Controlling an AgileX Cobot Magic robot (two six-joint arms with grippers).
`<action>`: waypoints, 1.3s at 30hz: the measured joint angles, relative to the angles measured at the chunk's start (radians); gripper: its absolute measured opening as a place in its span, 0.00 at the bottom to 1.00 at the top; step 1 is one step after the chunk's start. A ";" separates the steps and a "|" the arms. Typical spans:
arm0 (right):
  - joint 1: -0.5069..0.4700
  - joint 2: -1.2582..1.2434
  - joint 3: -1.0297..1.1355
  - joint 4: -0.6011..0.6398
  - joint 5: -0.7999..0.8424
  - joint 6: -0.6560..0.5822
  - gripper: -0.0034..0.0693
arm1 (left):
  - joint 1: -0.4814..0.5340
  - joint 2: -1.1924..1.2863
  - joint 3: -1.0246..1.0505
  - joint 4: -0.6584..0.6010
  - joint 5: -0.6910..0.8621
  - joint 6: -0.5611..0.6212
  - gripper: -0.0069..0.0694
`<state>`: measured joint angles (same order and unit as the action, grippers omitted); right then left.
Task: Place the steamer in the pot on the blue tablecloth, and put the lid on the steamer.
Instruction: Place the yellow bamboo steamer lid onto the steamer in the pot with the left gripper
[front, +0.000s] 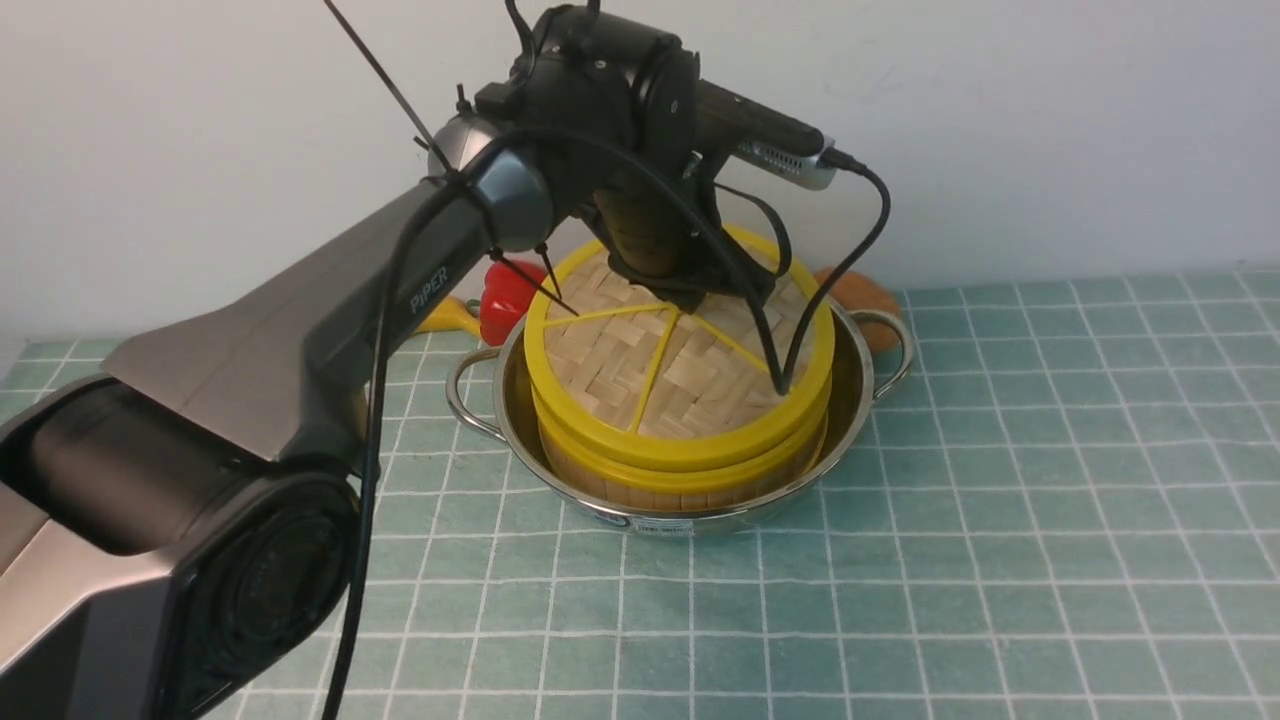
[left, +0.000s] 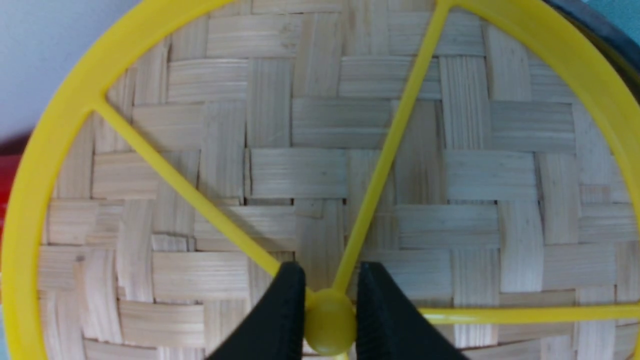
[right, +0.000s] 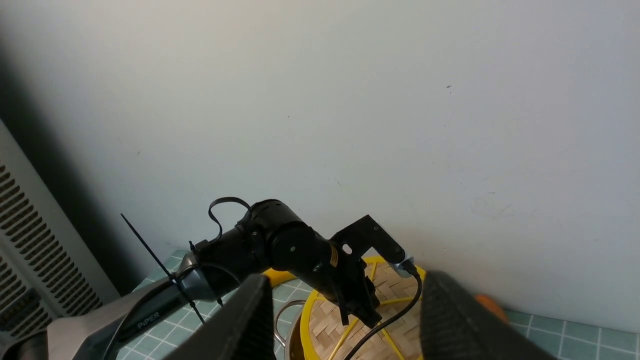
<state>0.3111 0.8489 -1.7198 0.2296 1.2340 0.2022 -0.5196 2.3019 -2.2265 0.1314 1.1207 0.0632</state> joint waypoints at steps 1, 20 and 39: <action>0.000 0.000 0.000 0.000 0.000 0.000 0.60 | 0.000 0.000 0.000 0.003 0.000 0.000 0.25; 0.000 0.000 0.000 -0.003 0.000 -0.004 0.60 | 0.000 -0.085 -0.001 -0.016 0.033 0.000 0.25; 0.000 0.000 0.000 -0.003 0.000 -0.003 0.60 | 0.000 -0.026 -0.001 -0.050 0.053 -0.019 0.25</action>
<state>0.3111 0.8489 -1.7198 0.2266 1.2340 0.1992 -0.5196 2.2762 -2.2274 0.0813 1.1741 0.0439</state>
